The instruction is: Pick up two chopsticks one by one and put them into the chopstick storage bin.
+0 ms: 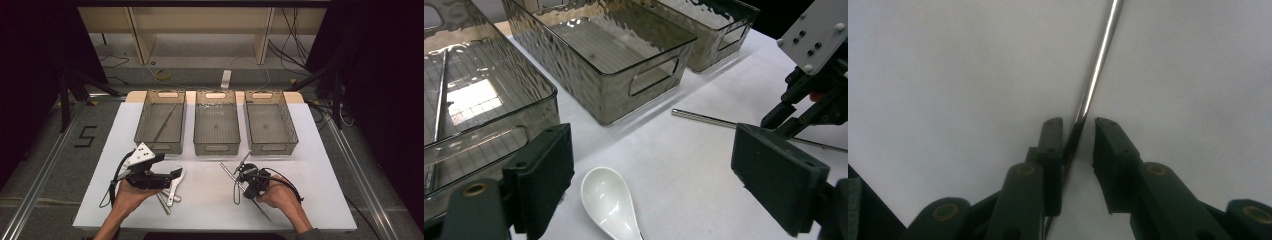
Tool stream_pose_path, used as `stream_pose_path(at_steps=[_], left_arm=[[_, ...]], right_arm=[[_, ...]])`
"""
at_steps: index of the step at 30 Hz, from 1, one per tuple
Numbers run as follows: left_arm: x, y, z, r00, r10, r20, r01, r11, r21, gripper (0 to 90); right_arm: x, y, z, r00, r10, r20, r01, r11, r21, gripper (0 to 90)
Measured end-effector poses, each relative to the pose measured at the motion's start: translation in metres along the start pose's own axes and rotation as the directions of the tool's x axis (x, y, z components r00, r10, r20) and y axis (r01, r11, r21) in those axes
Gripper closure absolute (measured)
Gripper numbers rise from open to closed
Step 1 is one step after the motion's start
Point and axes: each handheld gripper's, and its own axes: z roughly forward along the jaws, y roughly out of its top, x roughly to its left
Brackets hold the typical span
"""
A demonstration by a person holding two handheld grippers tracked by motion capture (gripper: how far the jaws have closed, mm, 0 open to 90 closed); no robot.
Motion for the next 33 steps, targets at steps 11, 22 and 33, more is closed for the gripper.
stream_pose_path(at_steps=[11, 22, 33], left_arm=[[-0.0030, -0.0006, -0.0017, 0.9999, 0.014, -0.007, -0.014, 0.9999, 0.000, 17.0], [-0.0048, -0.0012, -0.0001, 0.9997, 0.026, -0.002, -0.026, 0.9996, 0.015, 17.1], [-0.0058, -0.0013, 0.0006, 0.9994, 0.035, 0.003, -0.035, 0.9991, 0.024, 17.6]], right_arm=[[-0.0004, 0.0027, 0.0008, 1.0000, -0.007, 0.003, 0.007, 1.000, 0.011, 81.3], [-0.0026, 0.0030, 0.0004, 0.9989, -0.047, 0.003, 0.047, 0.999, 0.022, 86.4], [0.0020, 0.0021, -0.0052, 0.9923, -0.121, 0.024, 0.122, 0.993, -0.011, 86.9]])
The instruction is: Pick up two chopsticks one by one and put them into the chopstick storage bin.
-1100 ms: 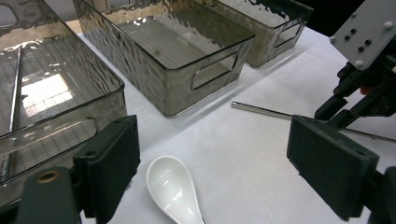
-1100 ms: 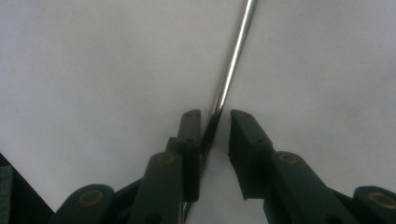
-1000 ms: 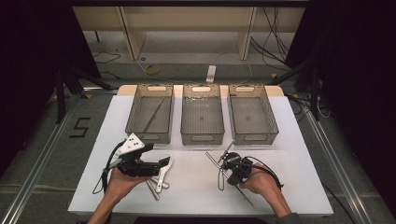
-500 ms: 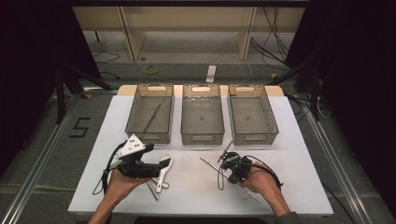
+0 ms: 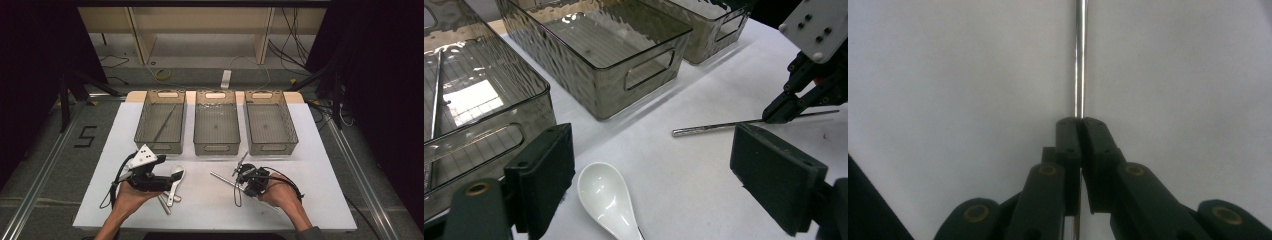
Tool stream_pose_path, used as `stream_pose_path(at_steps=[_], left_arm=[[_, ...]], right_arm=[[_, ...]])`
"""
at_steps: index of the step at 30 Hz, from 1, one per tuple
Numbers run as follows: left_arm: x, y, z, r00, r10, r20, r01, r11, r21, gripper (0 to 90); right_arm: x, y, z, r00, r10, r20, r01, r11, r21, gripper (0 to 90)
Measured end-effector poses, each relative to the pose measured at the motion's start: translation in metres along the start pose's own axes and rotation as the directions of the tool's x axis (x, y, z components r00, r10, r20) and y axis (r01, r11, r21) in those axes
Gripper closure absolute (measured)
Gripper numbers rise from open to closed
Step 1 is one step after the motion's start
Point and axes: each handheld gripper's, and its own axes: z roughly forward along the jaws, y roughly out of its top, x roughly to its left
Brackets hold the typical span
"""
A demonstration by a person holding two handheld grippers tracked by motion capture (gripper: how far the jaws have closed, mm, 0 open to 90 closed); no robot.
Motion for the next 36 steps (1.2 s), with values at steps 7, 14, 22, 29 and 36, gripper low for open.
stream_pose_path(at_steps=[7, 14, 22, 29, 36], left_arm=[[-0.003, 0.000, 0.003, 0.9998, 0.012, 0.014, -0.013, 0.9998, 0.016, 18.0], [-0.008, 0.001, 0.008, 0.9982, 0.040, 0.045, -0.041, 0.9985, 0.036, 18.1], [-0.024, 0.003, 0.027, 0.9803, 0.153, 0.125, -0.169, 0.9771, 0.129, 17.6], [-0.043, 0.007, 0.045, 0.9372, 0.286, 0.200, -0.323, 0.9274, 0.188, 18.8], [-0.059, 0.005, 0.063, 0.8970, 0.364, 0.250, -0.424, 0.8700, 0.252, 19.2]], right_arm=[[0.002, -0.002, -0.014, 0.9997, -0.023, 0.004, 0.023, 0.999, -0.032, 87.0], [0.004, -0.003, -0.027, 0.9991, -0.041, 0.013, 0.042, 0.997, -0.067, 87.1], [0.015, 0.000, -0.038, 0.9967, -0.081, 0.008, 0.081, 0.993, -0.089, 87.0], [0.028, 0.005, -0.043, 0.9895, -0.145, -0.001, 0.144, 0.985, -0.094, 87.0], [0.039, 0.008, -0.048, 0.9835, -0.181, -0.009, 0.179, 0.979, -0.099, 87.0]])
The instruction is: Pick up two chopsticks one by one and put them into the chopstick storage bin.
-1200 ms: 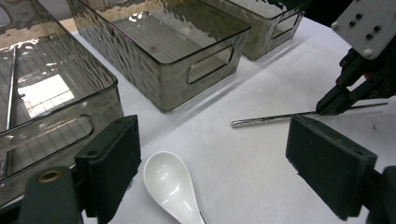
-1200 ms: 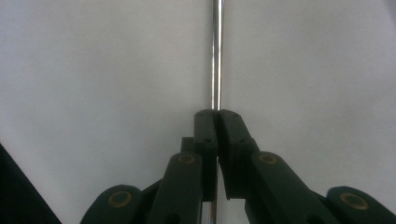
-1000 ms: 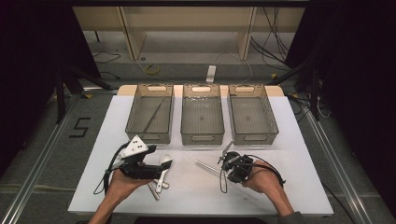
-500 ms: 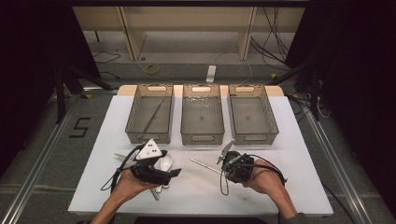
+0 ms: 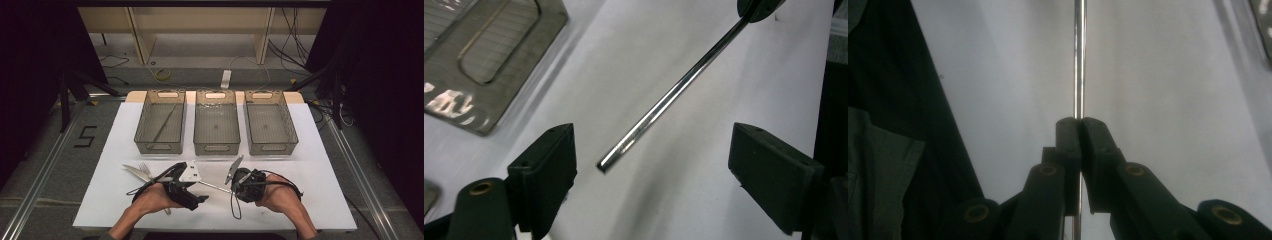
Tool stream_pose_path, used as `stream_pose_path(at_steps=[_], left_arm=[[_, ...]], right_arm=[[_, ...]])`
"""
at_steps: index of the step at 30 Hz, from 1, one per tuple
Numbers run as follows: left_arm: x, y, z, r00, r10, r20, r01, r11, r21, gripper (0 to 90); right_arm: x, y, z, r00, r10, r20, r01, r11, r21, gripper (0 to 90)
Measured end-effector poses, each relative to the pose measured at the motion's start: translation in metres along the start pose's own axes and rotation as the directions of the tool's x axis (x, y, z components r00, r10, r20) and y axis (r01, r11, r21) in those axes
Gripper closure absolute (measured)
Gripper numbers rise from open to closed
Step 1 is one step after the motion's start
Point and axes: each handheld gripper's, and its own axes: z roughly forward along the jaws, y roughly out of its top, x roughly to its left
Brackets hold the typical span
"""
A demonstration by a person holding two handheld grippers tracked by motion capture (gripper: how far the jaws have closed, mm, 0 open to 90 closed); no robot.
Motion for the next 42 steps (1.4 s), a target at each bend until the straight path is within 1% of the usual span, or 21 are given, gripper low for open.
stream_pose_path(at_steps=[5, 9, 12, 14, 16, 17, 19, 23, 24, 26, 28, 30, 32, 33, 34, 36, 38, 39, 40, 41, 42], left_arm=[[-0.002, 0.003, 0.004, 0.9982, 0.060, 0.005, -0.060, 0.9976, 0.034, 25.8], [-0.005, 0.007, 0.008, 0.9972, 0.071, 0.024, -0.072, 0.9963, 0.048, 33.5], [-0.009, 0.009, 0.011, 0.9953, 0.088, 0.041, -0.090, 0.9943, 0.057, 39.6], [-0.010, 0.010, 0.012, 0.9930, 0.109, 0.047, -0.112, 0.9911, 0.072, 43.4], [-0.011, 0.010, 0.014, 0.9920, 0.118, 0.044, -0.121, 0.9892, 0.082, 46.2], [-0.011, 0.009, 0.014, 0.9918, 0.119, 0.046, -0.123, 0.9889, 0.084, 47.8], [-0.012, 0.009, 0.016, 0.9908, 0.126, 0.051, -0.129, 0.9885, 0.079, 50.6], [-0.013, 0.009, 0.018, 0.9883, 0.142, 0.054, -0.146, 0.9859, 0.081, 57.6], [-0.013, 0.010, 0.018, 0.9862, 0.154, 0.060, -0.159, 0.9833, 0.088, 60.1], [-0.014, 0.010, 0.018, 0.9838, 0.166, 0.068, -0.172, 0.9806, 0.094, 64.3], [-0.015, 0.012, 0.019, 0.9812, 0.177, 0.077, -0.185, 0.9773, 0.104, 67.9], [-0.016, 0.012, 0.019, 0.9797, 0.181, 0.086, -0.189, 0.9767, 0.101, 71.3], [-0.016, 0.013, 0.017, 0.9749, 0.201, 0.097, -0.211, 0.9716, 0.108, 73.0], [-0.017, 0.013, 0.017, 0.9737, 0.207, 0.096, -0.216, 0.9706, 0.106, 73.8], [-0.017, 0.013, 0.016, 0.9716, 0.216, 0.097, -0.226, 0.9684, 0.106, 74.4], [-0.018, 0.013, 0.016, 0.9690, 0.223, 0.106, -0.234, 0.9663, 0.106, 75.8], [-0.019, 0.014, 0.015, 0.9641, 0.234, 0.125, -0.248, 0.9624, 0.110, 77.2], [-0.021, 0.014, 0.016, 0.9634, 0.236, 0.128, -0.250, 0.9622, 0.108, 78.1], [-0.020, 0.014, 0.016, 0.9586, 0.248, 0.140, -0.265, 0.9572, 0.117, 79.2], [-0.021, 0.013, 0.017, 0.9579, 0.243, 0.153, -0.261, 0.9590, 0.110, 80.1], [-0.022, 0.012, 0.018, 0.9548, 0.248, 0.164, -0.268, 0.9571, 0.111, 81.4]], right_arm=[[0.005, 0.003, -0.001, 0.9990, -0.043, -0.007, 0.043, 0.999, 0.006, 86.9], [0.006, 0.005, 0.000, 0.9978, -0.066, -0.008, 0.066, 0.998, 0.000, 86.9], [0.007, 0.005, 0.001, 0.9970, -0.077, -0.010, 0.077, 0.997, 0.001, 86.9], [0.008, 0.005, 0.001, 0.9964, -0.083, -0.015, 0.084, 0.996, 0.007, 86.9], [0.010, 0.006, 0.002, 0.9960, -0.086, -0.021, 0.086, 0.996, 0.001, 86.9], [0.010, 0.006, 0.001, 0.9952, -0.095, -0.023, 0.095, 0.995, 0.013, 86.9], [0.010, 0.006, 0.001, 0.9948, -0.099, -0.026, 0.099, 0.995, 0.013, 86.9], [0.011, 0.006, 0.001, 0.9951, -0.096, -0.027, 0.096, 0.995, 0.007, 86.9], [0.011, 0.006, 0.001, 0.9954, -0.091, -0.029, 0.091, 0.996, 0.009, 86.9], [0.011, 0.006, 0.001, 0.9936, -0.110, -0.027, 0.110, 0.994, 0.005, 86.9], [0.011, 0.006, 0.000, 0.9937, -0.109, -0.024, 0.109, 0.994, -0.002, 86.9], [0.011, 0.006, -0.001, 0.9923, -0.120, -0.031, 0.120, 0.993, 0.006, 86.9], [0.012, 0.006, -0.002, 0.9932, -0.113, -0.028, 0.113, 0.994, -0.004, 86.9], [0.011, 0.005, -0.002, 0.9914, -0.127, -0.031, 0.127, 0.992, -0.004, 86.8], [0.012, 0.005, -0.002, 0.9923, -0.120, -0.031, 0.120, 0.993, -0.007, 86.9], [0.010, 0.004, -0.002, 0.9902, -0.135, -0.036, 0.135, 0.991, -0.010, 86.8], [0.010, 0.003, -0.003, 0.9896, -0.138, -0.041, 0.137, 0.990, -0.022, 86.5], [0.009, 0.002, -0.004, 0.9889, -0.141, -0.047, 0.140, 0.990, -0.020, 86.2], [0.008, 0.002, -0.004, 0.9883, -0.146, -0.045, 0.145, 0.989, -0.024, 85.6], [0.008, 0.001, -0.004, 0.9903, -0.132, -0.043, 0.131, 0.991, -0.026, 84.9], [0.006, 0.001, -0.004, 0.9913, -0.125, -0.041, 0.124, 0.992, -0.022, 83.9]])
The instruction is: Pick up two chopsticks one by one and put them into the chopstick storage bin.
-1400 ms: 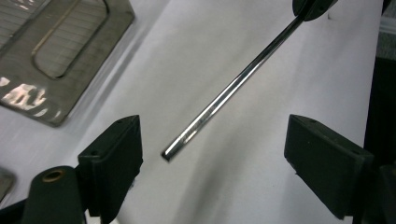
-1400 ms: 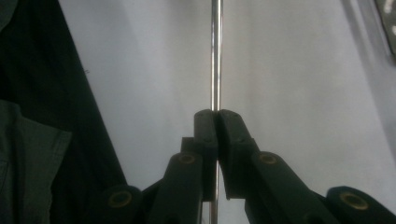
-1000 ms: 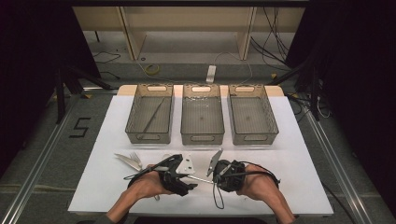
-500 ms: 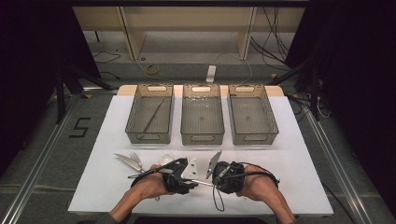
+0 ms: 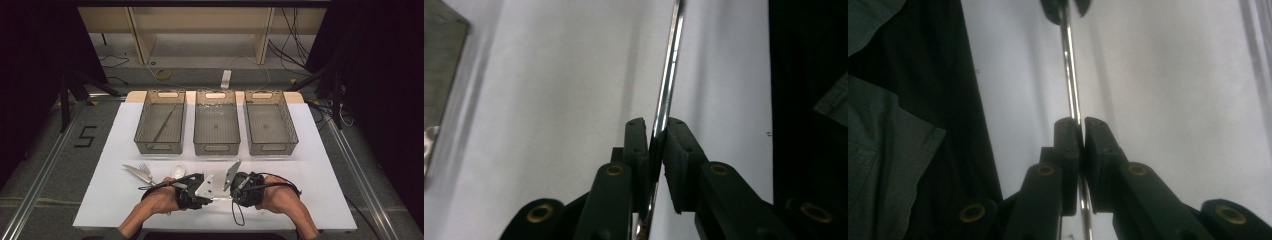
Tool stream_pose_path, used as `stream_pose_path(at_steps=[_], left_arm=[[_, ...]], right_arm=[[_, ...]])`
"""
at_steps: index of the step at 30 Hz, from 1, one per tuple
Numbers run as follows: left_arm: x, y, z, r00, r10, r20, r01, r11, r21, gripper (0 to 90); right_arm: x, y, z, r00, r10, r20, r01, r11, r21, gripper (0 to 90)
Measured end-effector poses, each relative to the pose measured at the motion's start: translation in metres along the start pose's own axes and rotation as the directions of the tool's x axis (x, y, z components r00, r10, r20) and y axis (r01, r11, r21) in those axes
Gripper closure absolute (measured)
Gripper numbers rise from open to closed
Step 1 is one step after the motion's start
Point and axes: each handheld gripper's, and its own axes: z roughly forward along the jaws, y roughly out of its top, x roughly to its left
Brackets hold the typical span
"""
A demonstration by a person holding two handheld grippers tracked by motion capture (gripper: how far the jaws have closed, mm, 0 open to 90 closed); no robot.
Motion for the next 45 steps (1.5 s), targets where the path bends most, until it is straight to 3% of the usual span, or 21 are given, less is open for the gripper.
stream_pose_path(at_steps=[3, 6, 8, 12, 16, 18, 21, 24, 27, 30, 32, 34, 38, 41, 45], left_arm=[[0.000, 0.001, 0.000, 0.9999, -0.008, 0.011, 0.008, 0.9999, 0.006, 83.9], [0.003, -0.002, -0.005, 0.9993, -0.037, 0.000, 0.037, 0.9991, -0.020, 84.1], [0.006, -0.003, -0.007, 0.9978, -0.061, -0.026, 0.060, 0.9979, -0.023, 84.1], [0.012, -0.006, -0.011, 0.9914, -0.113, -0.066, 0.111, 0.9935, -0.026, 84.1], [0.020, -0.012, -0.017, 0.9770, -0.183, -0.109, 0.180, 0.9829, -0.040, 84.1], [0.024, -0.015, -0.021, 0.9652, -0.226, -0.132, 0.221, 0.9739, -0.051, 84.1], [0.030, -0.019, -0.027, 0.9478, -0.278, -0.156, 0.271, 0.9602, -0.068, 84.1], [0.036, -0.025, -0.033, 0.9282, -0.332, -0.168, 0.321, 0.9430, -0.088, 84.1], [0.042, -0.030, -0.037, 0.9101, -0.373, -0.180, 0.359, 0.9271, -0.107, 84.1], [0.045, -0.035, -0.041, 0.8981, -0.399, -0.186, 0.382, 0.9164, -0.119, 84.1], [0.047, -0.037, -0.043, 0.8858, -0.421, -0.196, 0.401, 0.9064, -0.132, 84.1], [0.049, -0.040, -0.046, 0.8782, -0.437, -0.194, 0.416, 0.8983, -0.142, 84.1], [0.053, -0.045, -0.051, 0.8562, -0.474, -0.206, 0.448, 0.8793, -0.162, 84.0], [0.056, -0.049, -0.055, 0.8355, -0.508, -0.209, 0.477, 0.8596, -0.183, 84.1], [0.062, -0.055, -0.062, 0.8041, -0.561, -0.196, 0.521, 0.8241, -0.222, 84.1]], right_arm=[[-0.005, -0.002, -0.002, 0.9966, 0.079, 0.023, -0.079, 0.997, -0.018, 85.0], [-0.011, -0.007, -0.006, 0.9928, 0.104, 0.059, -0.100, 0.992, -0.075, 68.5], [-0.013, -0.008, -0.012, 0.9879, 0.138, 0.072, -0.130, 0.986, -0.107, 63.3], [-0.015, -0.009, -0.018, 0.9755, 0.204, 0.082, -0.183, 0.960, -0.212, 47.1], [-0.015, -0.014, -0.022, 0.9615, 0.257, 0.098, -0.216, 0.927, -0.306, 39.8], [-0.016, -0.016, -0.022, 0.9486, 0.303, 0.093, -0.252, 0.900, -0.356, 39.1], [-0.017, -0.019, -0.022, 0.9300, 0.348, 0.119, -0.275, 0.872, -0.404, 37.6], [-0.017, -0.024, -0.022, 0.9160, 0.386, 0.107, -0.296, 0.832, -0.470, 35.5], [-0.017, -0.031, -0.020, 0.8972, 0.428, 0.110, -0.319, 0.800, -0.509, 34.2], [-0.019, -0.039, -0.015, 0.8814, 0.463, 0.092, -0.352, 0.774, -0.527, 32.0], [-0.019, -0.044, -0.012, 0.8731, 0.481, 0.081, -0.366, 0.756, -0.542, 31.2], [-0.018, -0.049, -0.009, 0.8662, 0.496, 0.064, -0.382, 0.740, -0.554, 30.4], [-0.017, -0.059, -0.007, 0.8525, 0.520, 0.047, -0.400, 0.708, -0.583, 29.8], [-0.015, -0.066, -0.006, 0.8442, 0.535, 0.038, -0.408, 0.687, -0.601, 27.6], [-0.011, -0.074, -0.006, 0.8353, 0.549, 0.029, -0.409, 0.656, -0.634, 26.0]])
